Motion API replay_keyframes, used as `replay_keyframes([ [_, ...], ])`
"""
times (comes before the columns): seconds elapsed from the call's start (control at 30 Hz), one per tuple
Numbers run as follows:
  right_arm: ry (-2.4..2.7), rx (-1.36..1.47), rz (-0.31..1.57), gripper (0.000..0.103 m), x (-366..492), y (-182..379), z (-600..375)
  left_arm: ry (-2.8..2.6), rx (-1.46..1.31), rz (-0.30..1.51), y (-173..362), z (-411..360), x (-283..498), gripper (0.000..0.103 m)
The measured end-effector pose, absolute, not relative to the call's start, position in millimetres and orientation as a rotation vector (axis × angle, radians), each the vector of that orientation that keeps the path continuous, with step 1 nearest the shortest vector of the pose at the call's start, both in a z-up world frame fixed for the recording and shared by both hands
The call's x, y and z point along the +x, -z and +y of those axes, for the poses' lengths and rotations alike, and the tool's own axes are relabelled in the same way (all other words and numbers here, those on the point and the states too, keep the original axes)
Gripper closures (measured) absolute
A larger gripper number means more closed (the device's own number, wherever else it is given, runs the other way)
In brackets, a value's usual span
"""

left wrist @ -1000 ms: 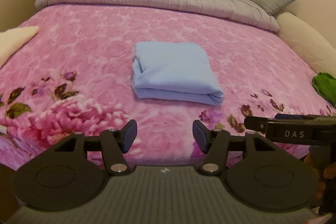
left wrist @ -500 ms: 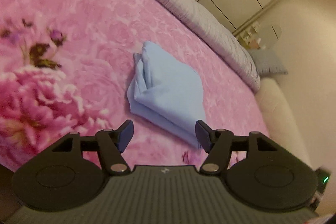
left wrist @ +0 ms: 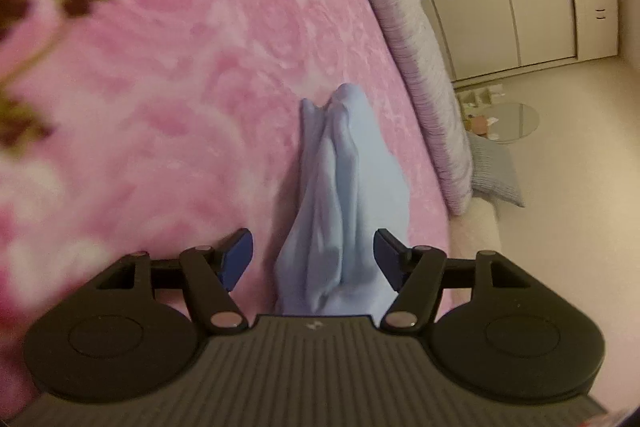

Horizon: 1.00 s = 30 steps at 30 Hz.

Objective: Fold clothes
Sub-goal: 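Grasp the folded sweatshirt edge with the left gripper while the right gripper grasps beside it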

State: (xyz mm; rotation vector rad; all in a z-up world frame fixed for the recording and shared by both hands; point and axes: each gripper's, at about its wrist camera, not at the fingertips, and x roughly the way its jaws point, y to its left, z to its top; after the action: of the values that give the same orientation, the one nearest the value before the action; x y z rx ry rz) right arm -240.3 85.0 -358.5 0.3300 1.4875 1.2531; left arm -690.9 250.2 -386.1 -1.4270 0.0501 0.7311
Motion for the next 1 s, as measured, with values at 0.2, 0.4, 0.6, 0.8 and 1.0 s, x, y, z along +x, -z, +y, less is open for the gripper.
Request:
replay_keyframes([
  [0.2, -1.266, 0.354, 1.498, 0.019, -234, 369, 117, -0.631, -1.466, 0.09, 397, 290, -666, 0.04],
  [0.4, -1.326, 0.335, 1.493, 0.026, -233, 377, 150, -0.543, -1.475, 0.133, 403, 314, -645, 0.049],
  [0.6, -1.405, 0.339, 1.526, 0.047, -226, 389, 171, -0.448, -1.513, 0.155, 420, 326, -639, 0.075],
  [0.8, -1.429, 0.277, 1.506, 0.075, -231, 392, 171, -0.509, -1.497, 0.191, 414, 321, -636, 0.086],
  [1.0, -1.341, 0.179, 1.582, 0.08, -236, 346, 184, -0.592, -1.515, 0.266, 360, 319, -644, 0.09],
])
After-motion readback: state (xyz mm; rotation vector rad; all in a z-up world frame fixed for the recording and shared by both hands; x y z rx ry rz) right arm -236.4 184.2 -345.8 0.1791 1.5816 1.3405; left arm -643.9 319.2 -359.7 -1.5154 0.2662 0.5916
